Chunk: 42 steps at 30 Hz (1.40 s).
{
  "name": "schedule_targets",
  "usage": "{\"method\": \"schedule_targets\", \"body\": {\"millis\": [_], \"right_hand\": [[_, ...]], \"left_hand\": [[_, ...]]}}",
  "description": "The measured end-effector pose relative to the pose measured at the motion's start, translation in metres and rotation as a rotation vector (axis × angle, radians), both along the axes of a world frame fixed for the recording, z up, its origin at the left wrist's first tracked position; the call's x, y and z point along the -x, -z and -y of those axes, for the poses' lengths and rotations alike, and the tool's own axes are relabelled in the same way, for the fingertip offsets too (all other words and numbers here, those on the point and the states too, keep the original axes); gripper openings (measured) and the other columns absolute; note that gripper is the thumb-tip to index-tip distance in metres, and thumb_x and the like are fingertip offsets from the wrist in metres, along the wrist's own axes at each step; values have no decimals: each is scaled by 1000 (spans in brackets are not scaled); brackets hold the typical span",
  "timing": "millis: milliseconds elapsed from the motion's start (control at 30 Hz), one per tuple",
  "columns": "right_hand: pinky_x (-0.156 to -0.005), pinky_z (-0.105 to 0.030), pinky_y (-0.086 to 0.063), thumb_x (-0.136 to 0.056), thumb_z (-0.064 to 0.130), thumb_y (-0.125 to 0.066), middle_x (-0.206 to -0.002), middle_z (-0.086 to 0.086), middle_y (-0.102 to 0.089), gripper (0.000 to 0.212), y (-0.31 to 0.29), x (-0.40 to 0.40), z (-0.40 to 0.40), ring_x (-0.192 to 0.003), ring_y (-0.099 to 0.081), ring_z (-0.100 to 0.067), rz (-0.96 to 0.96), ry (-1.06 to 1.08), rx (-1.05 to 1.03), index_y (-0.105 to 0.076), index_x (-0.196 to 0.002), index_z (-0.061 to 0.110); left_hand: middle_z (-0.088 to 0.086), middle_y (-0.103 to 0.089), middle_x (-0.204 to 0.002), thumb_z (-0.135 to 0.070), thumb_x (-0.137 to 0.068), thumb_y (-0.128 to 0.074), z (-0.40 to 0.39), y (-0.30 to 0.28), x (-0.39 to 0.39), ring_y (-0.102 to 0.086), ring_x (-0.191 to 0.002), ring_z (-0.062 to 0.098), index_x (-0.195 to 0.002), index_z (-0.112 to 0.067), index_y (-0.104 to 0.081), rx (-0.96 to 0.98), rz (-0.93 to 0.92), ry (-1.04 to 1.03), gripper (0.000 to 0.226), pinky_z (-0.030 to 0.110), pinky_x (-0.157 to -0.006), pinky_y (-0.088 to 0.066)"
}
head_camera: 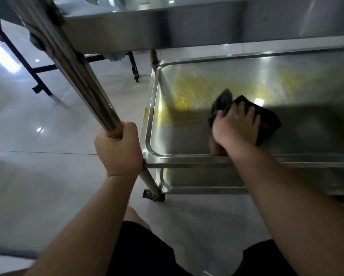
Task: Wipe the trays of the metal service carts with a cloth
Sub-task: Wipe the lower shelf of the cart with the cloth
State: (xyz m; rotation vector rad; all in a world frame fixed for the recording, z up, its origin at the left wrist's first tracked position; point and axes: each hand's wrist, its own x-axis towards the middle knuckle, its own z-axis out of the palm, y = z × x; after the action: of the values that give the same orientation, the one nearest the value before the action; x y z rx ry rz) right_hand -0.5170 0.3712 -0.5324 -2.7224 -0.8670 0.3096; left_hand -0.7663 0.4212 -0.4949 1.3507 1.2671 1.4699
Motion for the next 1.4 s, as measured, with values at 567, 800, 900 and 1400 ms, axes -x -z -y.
{"method": "schedule_targets", "body": {"millis": [567,800,900,1400], "right_hand": [[-126,-31,-10,-107,46,-40,-172,12,-25,59,-6,117,-14,-159,-17,-11,-135,-918,-112,-30,-164,33],[-130,-38,-6,-103,60,-19,-175,12,-11,70,4,45,-17,-161,-7,-13,-5,-778,30,-15,-167,32],[-130,-43,-4,-106,58,-19,-176,8,-6,69,5,63,-71,-162,-3,-19,11,-710,32,-12,-168,28],[-128,-35,-2,-102,61,-21,-173,17,-16,69,-4,82,23,-160,-8,-7,-33,-933,-7,-16,-167,36]], "left_hand": [[9,-46,-55,-26,-76,-61,-2,6,2,-47,-52,31,-59,-17,-46,-73,-5,22,24,42,-51,-43],[27,-34,-61,-23,-75,-58,1,6,2,-39,-55,48,-65,-4,-33,-74,11,-6,33,51,-47,-36],[26,-33,-62,-23,-75,-58,0,6,1,-37,-55,48,-65,-4,-32,-72,38,0,33,50,-47,-36],[9,-46,-56,-28,-74,-60,4,1,0,-48,-52,23,-59,-12,-49,-29,15,-4,24,37,-50,-42]]}}
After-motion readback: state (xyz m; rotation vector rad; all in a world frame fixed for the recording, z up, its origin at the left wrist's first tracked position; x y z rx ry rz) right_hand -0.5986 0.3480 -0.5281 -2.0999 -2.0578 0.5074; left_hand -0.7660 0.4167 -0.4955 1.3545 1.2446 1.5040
